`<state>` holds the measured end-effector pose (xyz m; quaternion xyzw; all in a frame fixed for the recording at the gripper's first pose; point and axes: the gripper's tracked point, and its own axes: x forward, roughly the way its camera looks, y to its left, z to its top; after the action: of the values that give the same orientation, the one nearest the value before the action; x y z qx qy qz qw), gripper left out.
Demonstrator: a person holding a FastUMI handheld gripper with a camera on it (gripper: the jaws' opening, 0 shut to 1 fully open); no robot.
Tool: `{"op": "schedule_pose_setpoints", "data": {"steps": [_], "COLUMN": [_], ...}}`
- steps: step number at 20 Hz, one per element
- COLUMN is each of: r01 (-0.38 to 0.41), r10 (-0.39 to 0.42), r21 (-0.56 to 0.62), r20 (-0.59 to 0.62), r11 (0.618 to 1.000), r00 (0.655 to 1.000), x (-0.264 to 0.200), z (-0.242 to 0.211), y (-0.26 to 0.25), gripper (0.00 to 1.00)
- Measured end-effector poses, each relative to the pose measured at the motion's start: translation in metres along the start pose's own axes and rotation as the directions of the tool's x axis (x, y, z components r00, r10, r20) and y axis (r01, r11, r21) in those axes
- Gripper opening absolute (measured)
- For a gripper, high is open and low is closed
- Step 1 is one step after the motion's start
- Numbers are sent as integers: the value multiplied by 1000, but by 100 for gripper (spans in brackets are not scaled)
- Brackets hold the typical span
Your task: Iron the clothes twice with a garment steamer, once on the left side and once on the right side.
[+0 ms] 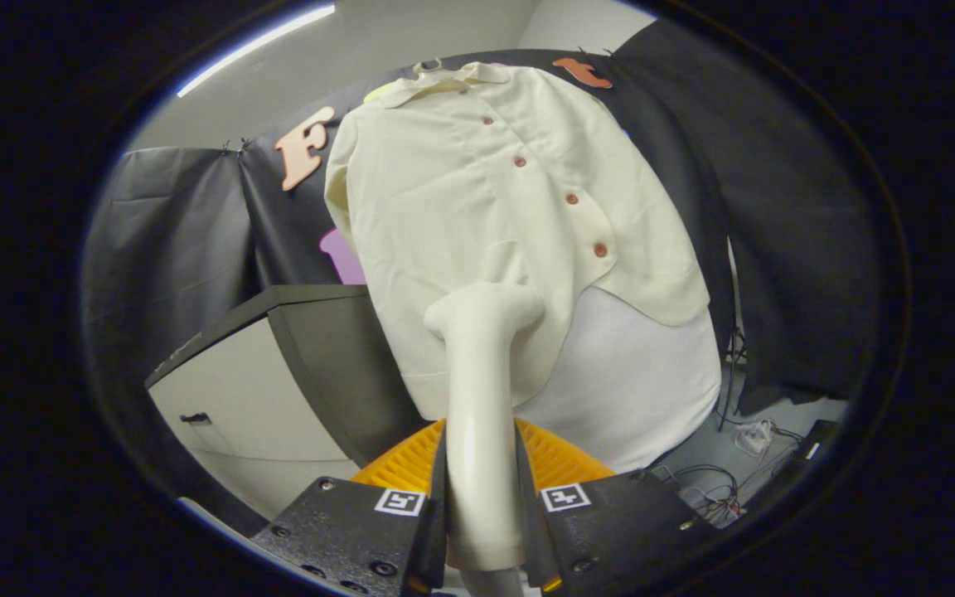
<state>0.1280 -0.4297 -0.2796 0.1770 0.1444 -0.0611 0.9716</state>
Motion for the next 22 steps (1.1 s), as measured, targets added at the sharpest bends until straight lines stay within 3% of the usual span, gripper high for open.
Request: {"op": "schedule_pose_setpoints", "data": {"steps": [8,13,22], "r01": [12,27,124], "r10": [-10,-19,-92], "r21": [-21,-41,-69], "r20": [79,180,352], "r11": [1000,999,990], "r00": [997,984,931], "x": [-47,-52,-6], "z": [40,124,290], "y": [-5,-7,-28], "gripper": [36,36,36]}}
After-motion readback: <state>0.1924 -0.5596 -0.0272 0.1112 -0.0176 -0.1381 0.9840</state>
